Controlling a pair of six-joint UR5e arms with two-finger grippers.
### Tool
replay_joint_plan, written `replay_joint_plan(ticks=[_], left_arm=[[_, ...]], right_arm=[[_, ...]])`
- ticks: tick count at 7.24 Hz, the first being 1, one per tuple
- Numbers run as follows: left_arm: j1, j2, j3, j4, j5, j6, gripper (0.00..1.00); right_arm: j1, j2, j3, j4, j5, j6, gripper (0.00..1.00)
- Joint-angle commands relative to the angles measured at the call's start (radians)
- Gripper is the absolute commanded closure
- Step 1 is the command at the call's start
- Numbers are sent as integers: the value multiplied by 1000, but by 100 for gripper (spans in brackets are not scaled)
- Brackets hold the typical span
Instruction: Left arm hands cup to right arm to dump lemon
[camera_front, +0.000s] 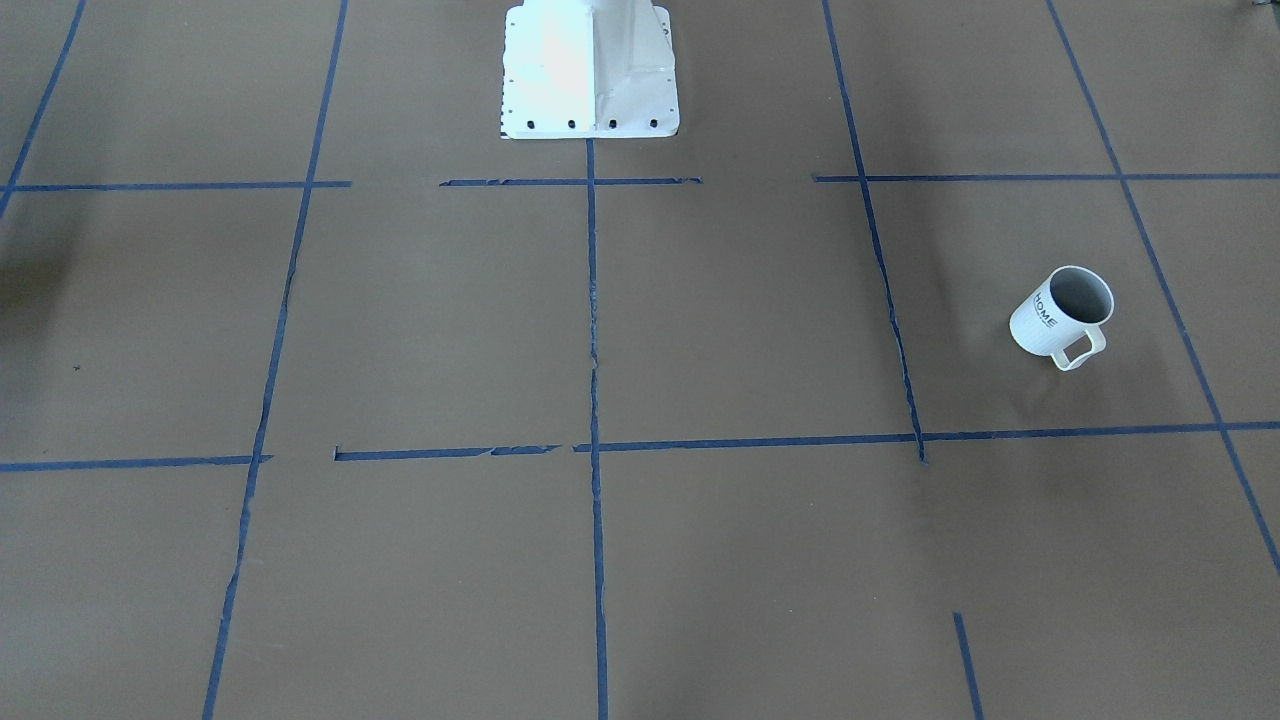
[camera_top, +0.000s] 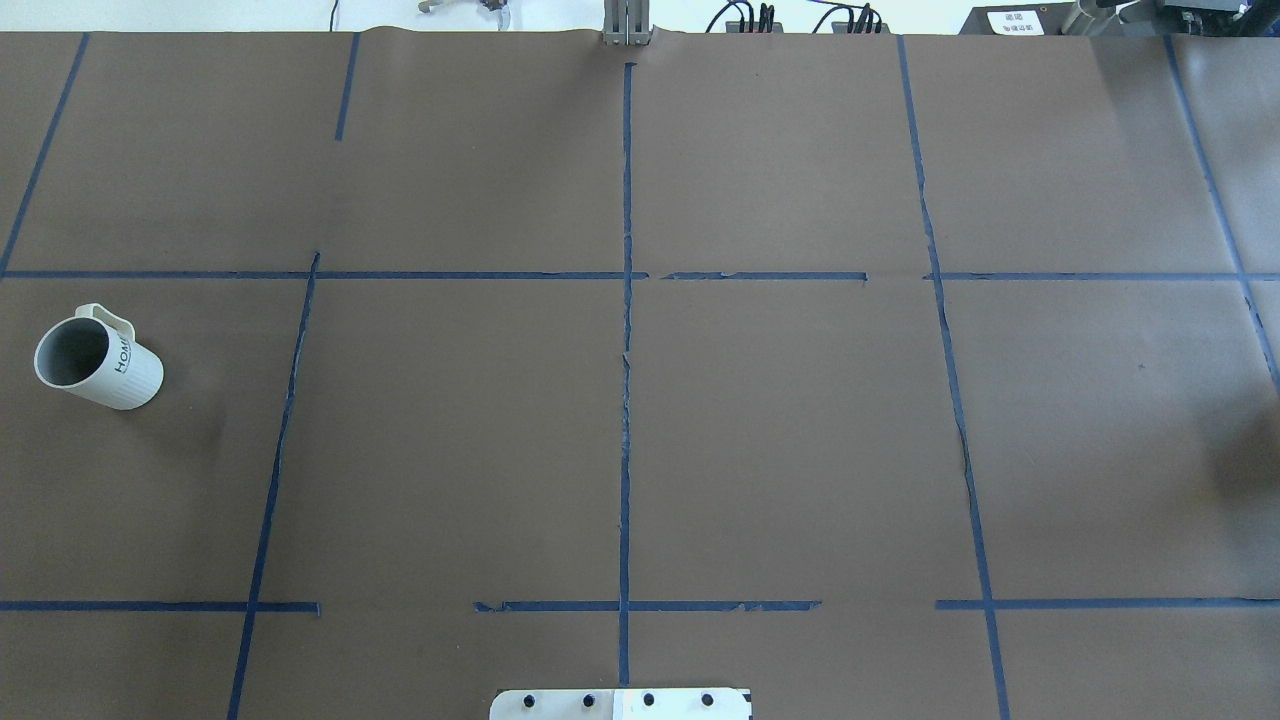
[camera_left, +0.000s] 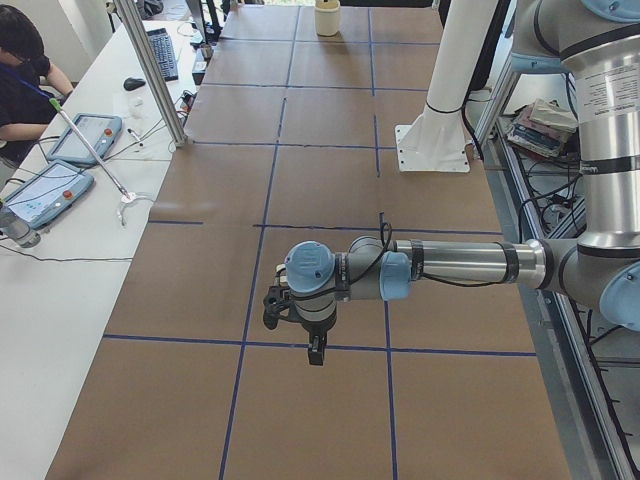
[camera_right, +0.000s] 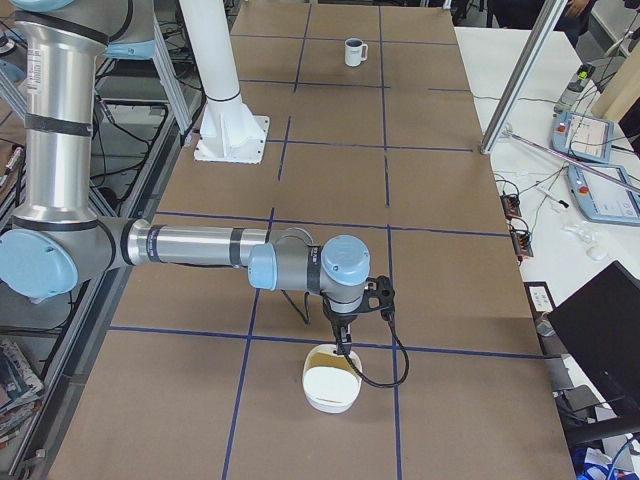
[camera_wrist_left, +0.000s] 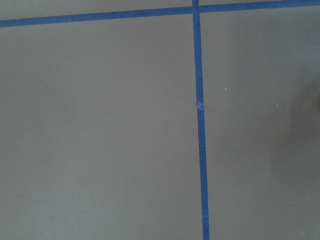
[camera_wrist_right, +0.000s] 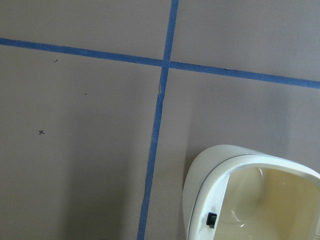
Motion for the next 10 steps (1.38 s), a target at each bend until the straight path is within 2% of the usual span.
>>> replay_joint_plan(ticks=[1, 3, 5, 7, 8, 10], left_arm=[[2, 3, -3, -2, 1, 2, 0], [6, -1, -15, -1, 0, 2, 0], [67, -23, -32, -5, 0, -8, 0], [68, -144, -15, -88, 6, -12, 0], [66, -152, 12, -102, -2, 0, 0], [78, -140, -18, -110, -2, -39, 0]], right_arm=[[0, 0, -2, 0, 0, -1, 0], [-2, 2, -2, 0, 0, 0, 0], [-3, 2, -2, 0, 0, 0, 0], [-3, 2, -2, 0, 0, 0, 0], [-3, 2, -2, 0, -2, 0, 0], [-3, 2, 0, 0, -5, 0, 0]])
